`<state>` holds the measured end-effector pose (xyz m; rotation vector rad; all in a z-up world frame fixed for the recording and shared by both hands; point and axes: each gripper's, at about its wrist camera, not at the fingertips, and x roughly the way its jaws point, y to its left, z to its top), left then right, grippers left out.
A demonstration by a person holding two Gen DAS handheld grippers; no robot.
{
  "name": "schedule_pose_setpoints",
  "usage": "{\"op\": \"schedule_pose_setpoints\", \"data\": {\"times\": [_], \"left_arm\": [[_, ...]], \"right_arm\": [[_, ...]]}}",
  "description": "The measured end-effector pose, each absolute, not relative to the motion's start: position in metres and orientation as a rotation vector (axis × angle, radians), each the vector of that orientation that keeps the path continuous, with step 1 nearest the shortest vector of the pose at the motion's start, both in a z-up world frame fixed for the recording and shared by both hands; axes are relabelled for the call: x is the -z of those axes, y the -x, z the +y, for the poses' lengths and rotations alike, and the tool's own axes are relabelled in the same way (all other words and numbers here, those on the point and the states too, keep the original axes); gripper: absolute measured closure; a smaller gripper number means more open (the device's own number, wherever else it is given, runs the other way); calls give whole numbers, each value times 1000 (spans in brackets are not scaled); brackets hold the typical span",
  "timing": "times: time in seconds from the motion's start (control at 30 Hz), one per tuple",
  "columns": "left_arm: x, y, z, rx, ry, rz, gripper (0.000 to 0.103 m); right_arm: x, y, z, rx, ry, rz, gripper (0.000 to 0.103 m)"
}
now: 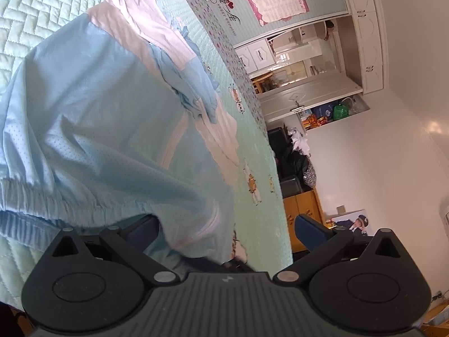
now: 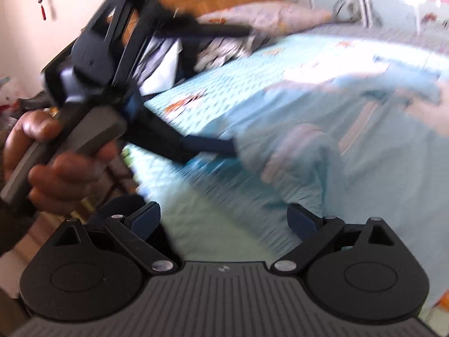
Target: Fold clothes
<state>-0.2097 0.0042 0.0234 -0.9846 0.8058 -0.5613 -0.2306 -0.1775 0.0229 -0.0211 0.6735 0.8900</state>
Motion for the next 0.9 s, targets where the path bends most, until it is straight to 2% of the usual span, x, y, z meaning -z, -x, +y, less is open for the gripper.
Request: {"op": "schedule_pose_setpoints", "data": {"times": [0.1,0.37,0.43,0.47,0.5,0.8,0.9], "left_arm": [[-18,211,6,565,982,820,0],[-13,211,11,556,991,821,0],[-13,210,11,553,991,823,0],[-13,211,12,552,992,824,0],[-13,211,12,551,993,824,0],[-10,211,16,550,1010,824,0],[-8,210,16,551,1021,824,0]], "right_arm": [[-21,229,-177,-870,75,674,6],[-17,260,-148,-840,571,553,10],[-18,261,-145,-821,647,534,22],[-18,261,-144,-809,686,528,35],[-18,262,-143,-804,721,522,39],[1,284,-127,-787,1008,426,40],[7,293,-120,-732,1113,353,32]]}}
